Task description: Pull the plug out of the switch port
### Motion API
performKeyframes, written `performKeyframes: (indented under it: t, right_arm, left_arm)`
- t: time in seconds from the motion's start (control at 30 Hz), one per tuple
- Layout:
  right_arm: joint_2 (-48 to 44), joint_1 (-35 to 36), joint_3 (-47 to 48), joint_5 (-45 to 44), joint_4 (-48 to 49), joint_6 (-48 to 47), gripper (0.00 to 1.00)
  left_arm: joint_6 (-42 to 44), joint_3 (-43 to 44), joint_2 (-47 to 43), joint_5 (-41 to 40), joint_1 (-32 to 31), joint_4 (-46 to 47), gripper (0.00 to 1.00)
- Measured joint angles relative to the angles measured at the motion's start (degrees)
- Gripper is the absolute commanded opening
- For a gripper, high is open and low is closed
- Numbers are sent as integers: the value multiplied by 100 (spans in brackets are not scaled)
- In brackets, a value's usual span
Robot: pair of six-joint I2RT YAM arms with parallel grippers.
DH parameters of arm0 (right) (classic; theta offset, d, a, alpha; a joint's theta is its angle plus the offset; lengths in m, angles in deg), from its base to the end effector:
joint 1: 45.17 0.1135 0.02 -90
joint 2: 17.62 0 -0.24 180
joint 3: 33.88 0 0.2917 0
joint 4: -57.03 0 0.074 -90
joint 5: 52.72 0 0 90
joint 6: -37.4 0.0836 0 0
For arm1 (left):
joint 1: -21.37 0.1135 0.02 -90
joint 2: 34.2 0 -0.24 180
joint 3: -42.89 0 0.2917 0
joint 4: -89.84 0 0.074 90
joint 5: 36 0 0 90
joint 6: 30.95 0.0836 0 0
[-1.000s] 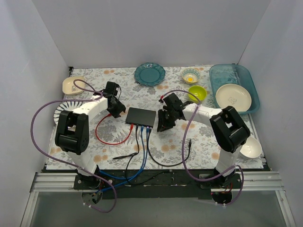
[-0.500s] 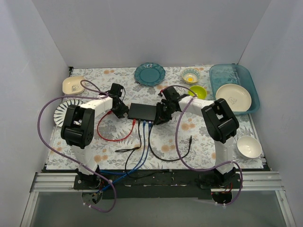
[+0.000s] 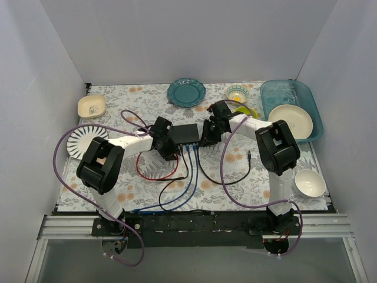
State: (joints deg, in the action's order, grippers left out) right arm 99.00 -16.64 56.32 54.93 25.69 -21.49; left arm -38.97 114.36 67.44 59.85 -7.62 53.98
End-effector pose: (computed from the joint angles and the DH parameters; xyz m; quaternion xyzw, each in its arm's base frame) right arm 0.4015 0.2471 0.0683 -0.0212 0.9500 0.2643 0.1647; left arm 0.3322 -0.1938 0.0584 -0.5448 0.8110 -0.2079 0.0478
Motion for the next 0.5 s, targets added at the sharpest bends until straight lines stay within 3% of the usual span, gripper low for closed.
performKeyframes:
  t: [0.2, 0.37, 0.47, 0.5]
  right_arm:
    - [-280, 61, -208, -505, -22, -175, 42]
    - [-796, 74, -546, -1023, -297, -308, 52]
    - [-1185, 74, -684, -1263, -398, -424, 55]
    - [-1300, 74, -715, -1325, -422, -461, 56]
  left_arm:
    - [-269, -286, -308, 2, -94, -188, 33]
    - [-345, -133, -782, -824, -118, -979, 40]
    - [-319, 304, -968, -1294, -107, -1335, 74]
    - [-286, 455, -1014, -1447, -96, -1375, 98]
